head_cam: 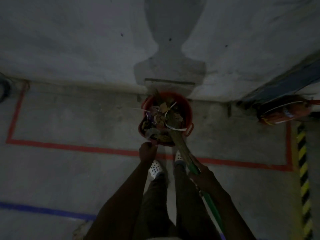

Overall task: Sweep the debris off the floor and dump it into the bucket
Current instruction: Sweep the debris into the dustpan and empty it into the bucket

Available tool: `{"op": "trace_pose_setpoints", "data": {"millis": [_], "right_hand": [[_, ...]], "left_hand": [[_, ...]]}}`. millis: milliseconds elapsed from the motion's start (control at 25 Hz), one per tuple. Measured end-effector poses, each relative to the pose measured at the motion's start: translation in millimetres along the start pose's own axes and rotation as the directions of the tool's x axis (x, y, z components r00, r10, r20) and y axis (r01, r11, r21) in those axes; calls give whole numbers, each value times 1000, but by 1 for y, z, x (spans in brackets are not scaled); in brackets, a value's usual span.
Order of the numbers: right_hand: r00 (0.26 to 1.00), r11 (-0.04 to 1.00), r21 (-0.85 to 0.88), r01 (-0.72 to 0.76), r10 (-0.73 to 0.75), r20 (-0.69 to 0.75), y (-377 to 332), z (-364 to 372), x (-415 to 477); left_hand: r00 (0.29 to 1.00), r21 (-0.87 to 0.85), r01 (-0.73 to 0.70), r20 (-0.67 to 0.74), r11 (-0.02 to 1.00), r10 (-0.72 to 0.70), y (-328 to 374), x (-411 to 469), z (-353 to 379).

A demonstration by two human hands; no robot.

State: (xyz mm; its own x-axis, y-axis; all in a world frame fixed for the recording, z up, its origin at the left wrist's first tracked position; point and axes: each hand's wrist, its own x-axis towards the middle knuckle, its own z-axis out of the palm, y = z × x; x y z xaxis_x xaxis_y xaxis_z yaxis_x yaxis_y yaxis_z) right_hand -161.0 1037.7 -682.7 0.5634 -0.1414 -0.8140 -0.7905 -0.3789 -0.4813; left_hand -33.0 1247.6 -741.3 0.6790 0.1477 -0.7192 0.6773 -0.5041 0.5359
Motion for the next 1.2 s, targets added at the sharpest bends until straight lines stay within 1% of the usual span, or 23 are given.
{"op": "trace_pose_setpoints", "data": {"millis": [80, 200, 320, 400, 520, 640, 720, 840, 1000, 1080, 1160, 1200], "right_hand": [[999, 999, 11, -47, 47, 10, -1, 0, 40], [997, 997, 23, -71, 71, 10, 0, -3, 90], [995, 995, 6, -104, 104, -7, -3, -16, 125], [988, 988, -3, -153, 153, -4, -7, -29, 135], [983, 983, -38, -179, 181, 40, -14, -47, 133], [986, 983, -102, -155, 160, 41, -18, -55, 126], [984, 975, -149, -164, 172, 49, -16, -55, 120], [979, 975, -99, -198, 202, 24, -7, -52, 111], [971, 970, -46, -238, 239, 17, 1, -52, 96], [972, 972, -25, -234, 234, 1, 3, -52, 89], [974, 973, -52, -227, 227, -15, 4, -53, 84], [975, 973, -61, -222, 221, -20, 3, -54, 83]], "left_hand": [[1000, 43, 2, 17, 999, -2, 4, 36, 18], [999, 76, 19, 43, 997, -23, 13, 86, 43], [995, 136, 45, 79, 990, -56, 29, 126, 59], [992, 178, 72, 93, 981, -90, 41, 140, 62], [993, 240, 72, 78, 968, -93, 53, 136, 60], [994, 209, 48, 83, 977, -66, 58, 123, 53], [993, 204, 65, 86, 977, -84, 60, 114, 49], [995, 198, 74, 46, 977, -85, 55, 107, 48], [995, 180, 81, 37, 980, -89, 45, 93, 51], [998, 183, 49, 22, 982, -54, 43, 89, 52], [999, 229, -7, 32, 973, 0, 44, 83, 53], [999, 243, -10, 36, 970, 1, 46, 81, 52]]}}
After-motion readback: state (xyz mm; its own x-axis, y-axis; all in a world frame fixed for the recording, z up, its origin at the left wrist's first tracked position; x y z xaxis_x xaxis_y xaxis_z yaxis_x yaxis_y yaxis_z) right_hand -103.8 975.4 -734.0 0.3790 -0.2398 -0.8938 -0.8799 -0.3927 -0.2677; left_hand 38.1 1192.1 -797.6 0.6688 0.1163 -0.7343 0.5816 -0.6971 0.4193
